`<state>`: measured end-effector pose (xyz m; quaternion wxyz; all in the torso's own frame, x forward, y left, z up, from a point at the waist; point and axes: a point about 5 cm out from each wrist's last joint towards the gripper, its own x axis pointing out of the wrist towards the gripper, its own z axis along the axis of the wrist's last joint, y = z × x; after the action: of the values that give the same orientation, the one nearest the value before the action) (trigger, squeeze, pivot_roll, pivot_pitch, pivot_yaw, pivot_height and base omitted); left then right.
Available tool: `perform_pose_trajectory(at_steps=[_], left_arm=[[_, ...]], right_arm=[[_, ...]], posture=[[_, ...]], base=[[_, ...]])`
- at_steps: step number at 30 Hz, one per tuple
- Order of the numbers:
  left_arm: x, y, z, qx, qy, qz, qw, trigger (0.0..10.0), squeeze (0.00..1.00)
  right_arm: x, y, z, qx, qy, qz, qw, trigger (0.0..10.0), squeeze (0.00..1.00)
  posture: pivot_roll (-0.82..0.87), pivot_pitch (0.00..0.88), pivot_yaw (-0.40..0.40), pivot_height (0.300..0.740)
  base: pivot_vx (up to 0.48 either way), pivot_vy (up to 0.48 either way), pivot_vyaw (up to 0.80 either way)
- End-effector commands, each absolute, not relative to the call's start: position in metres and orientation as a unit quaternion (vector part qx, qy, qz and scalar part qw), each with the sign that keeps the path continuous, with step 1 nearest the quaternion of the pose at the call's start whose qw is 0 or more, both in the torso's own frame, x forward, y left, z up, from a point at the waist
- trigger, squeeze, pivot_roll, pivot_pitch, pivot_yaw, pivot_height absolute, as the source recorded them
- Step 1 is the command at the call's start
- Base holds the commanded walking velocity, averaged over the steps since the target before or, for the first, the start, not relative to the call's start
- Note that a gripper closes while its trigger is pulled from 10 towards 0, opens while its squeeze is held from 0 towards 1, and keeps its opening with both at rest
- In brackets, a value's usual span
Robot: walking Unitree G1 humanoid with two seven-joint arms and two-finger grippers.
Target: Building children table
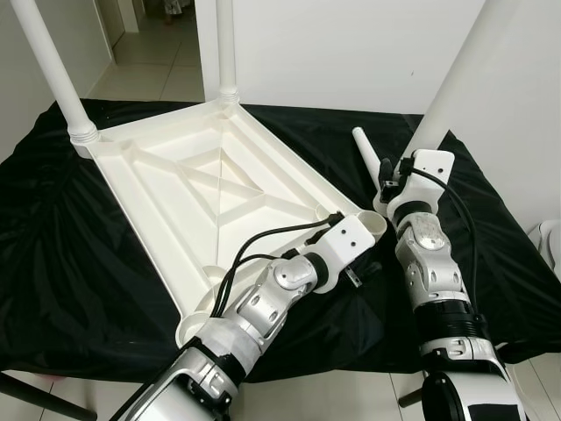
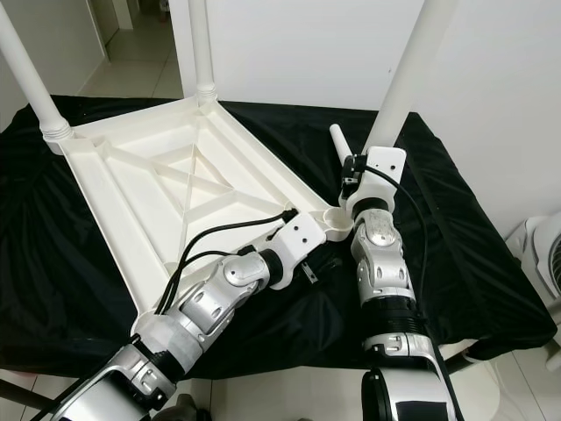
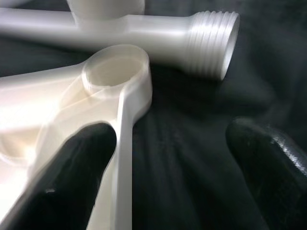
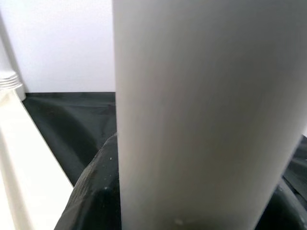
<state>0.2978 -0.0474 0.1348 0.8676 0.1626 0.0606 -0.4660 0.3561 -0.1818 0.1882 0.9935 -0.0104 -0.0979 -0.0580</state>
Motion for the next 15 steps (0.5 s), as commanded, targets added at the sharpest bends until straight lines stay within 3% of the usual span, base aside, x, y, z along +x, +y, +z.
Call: perform_pose_trajectory(at_steps=[1,14,15], left_arm=[[0.302,-0.046,0.128,0.176,0.088,-0.443,0.874,10.0,0.00],[0.324,-0.038,0.125,0.176,0.157,-0.383,0.893,10.0,0.00],[0.326,-0.038,0.126,0.175,0.157,-0.382,0.894,9.0,0.00]], right_arm=[[0.354,-0.184,0.189,-0.018,-0.099,-0.063,0.993,10.0,0.00],[0.354,-0.184,0.189,-0.019,-0.100,-0.070,0.992,10.0,0.00],[0.353,-0.184,0.189,-0.019,-0.099,-0.072,0.992,10.0,0.00]], posture=[[0.06,0.000,-0.015,0.740],[0.05,0.000,-0.004,0.740],[0.05,0.000,-0.002,0.740]], base=[[0.000,0.000,0.00],[0.000,0.000,0.00],[0.000,0.000,0.00]])
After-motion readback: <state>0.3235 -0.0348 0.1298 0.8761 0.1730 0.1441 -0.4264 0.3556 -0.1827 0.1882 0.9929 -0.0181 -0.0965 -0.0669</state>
